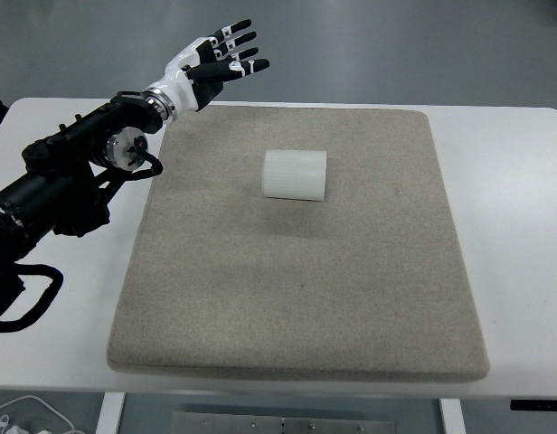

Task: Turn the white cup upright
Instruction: 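Raise the left hand and swing it over the white cup lying sideways, then lower the left hand onto the cup and wrap fingers around it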

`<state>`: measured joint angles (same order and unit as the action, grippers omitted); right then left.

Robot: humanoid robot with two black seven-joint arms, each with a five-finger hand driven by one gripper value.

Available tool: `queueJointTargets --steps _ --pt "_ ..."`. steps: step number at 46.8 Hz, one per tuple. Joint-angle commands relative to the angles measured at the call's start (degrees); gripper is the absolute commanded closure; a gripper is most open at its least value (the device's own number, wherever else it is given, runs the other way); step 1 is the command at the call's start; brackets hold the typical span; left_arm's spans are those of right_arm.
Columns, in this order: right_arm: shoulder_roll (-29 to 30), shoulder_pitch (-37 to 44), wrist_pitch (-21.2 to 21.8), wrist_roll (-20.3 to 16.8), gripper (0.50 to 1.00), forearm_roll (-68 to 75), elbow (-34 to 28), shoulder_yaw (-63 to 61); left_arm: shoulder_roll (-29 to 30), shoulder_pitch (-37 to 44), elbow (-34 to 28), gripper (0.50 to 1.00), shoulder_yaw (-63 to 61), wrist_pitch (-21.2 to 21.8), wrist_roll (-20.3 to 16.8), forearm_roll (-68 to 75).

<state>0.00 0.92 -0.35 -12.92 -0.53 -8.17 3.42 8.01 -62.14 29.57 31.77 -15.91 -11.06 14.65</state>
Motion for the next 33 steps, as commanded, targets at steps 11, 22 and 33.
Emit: queueJointTargets --steps 11,22,33 --pt "0.0 0.05 0.0 0.0 0.57 0.0 0.0 0.01 2.97 -4.39 6.37 0.508 -7.15 2.29 0.87 13.99" --pt "0.0 -0.04 0.0 0.0 0.57 0.0 0.0 -0.07 5.88 -11.59 12.61 0.508 -18.66 2.29 6.14 16.81" --pt "0.0 -0.04 0.0 0.0 0.57 0.0 0.0 0.01 6.49 -14.94 17.44 0.51 -23.5 1.93 13.52 25.06"
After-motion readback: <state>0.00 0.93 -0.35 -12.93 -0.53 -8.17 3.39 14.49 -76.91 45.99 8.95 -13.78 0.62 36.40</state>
